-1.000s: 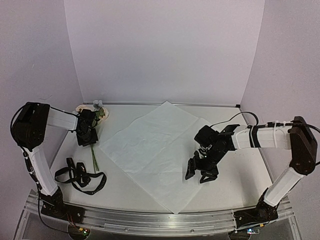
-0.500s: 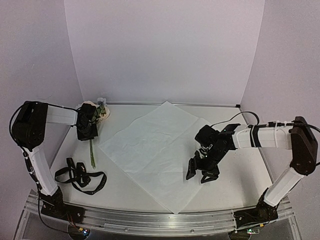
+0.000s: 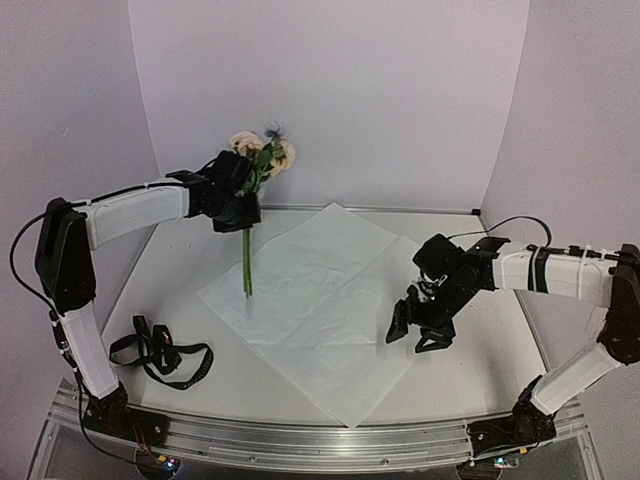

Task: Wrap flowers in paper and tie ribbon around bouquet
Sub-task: Place the fake flower on the flattened wrapping paper.

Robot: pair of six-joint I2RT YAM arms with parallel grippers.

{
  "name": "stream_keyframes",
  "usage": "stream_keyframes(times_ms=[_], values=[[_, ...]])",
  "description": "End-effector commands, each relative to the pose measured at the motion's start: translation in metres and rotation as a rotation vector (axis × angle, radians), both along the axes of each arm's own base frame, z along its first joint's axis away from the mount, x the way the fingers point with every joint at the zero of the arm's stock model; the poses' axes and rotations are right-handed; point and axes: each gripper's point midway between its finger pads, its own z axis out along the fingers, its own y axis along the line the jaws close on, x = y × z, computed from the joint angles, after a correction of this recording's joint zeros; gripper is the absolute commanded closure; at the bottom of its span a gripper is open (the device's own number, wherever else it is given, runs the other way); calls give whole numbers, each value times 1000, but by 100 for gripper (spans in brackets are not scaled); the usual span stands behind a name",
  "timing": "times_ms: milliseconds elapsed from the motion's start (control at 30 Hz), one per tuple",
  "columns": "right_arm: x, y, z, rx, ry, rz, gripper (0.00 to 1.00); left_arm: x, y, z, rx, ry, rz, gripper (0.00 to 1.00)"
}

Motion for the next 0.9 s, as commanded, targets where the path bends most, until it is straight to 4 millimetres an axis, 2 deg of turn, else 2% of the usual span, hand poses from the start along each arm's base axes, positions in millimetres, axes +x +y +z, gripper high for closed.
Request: stream_keyframes(times_ms=[0,33,67,167,233,367,500,867], values=[[-6,-28,5,-57,-18,-26,26,2,-81,6,-79,-18,-59,100],[-8,-34,3,-70,-14,-35,26,3,-98,0,-82,-11,-78,100],[-10,-40,3,-82,-12,-44,26,3,-115,3,-97,-16,-98,100],[-14,-54,3,-110,-14,-64,26,4,-161,-14,-123,-2,-141,100],[-18,-63,4,-130,-15,-67,25,7,-183,-18,-164,-5,-145,100],[-26,-76,6,-148,-11,-75,25,13,-215,-43,-235,25,-167,100],[-31,-83,6,-151,-9,-83,24,17,-233,-63,-257,34,-199,100],[-41,-87,10,-164,33,-61,24,22,-246,-108,-272,76,-204,99]])
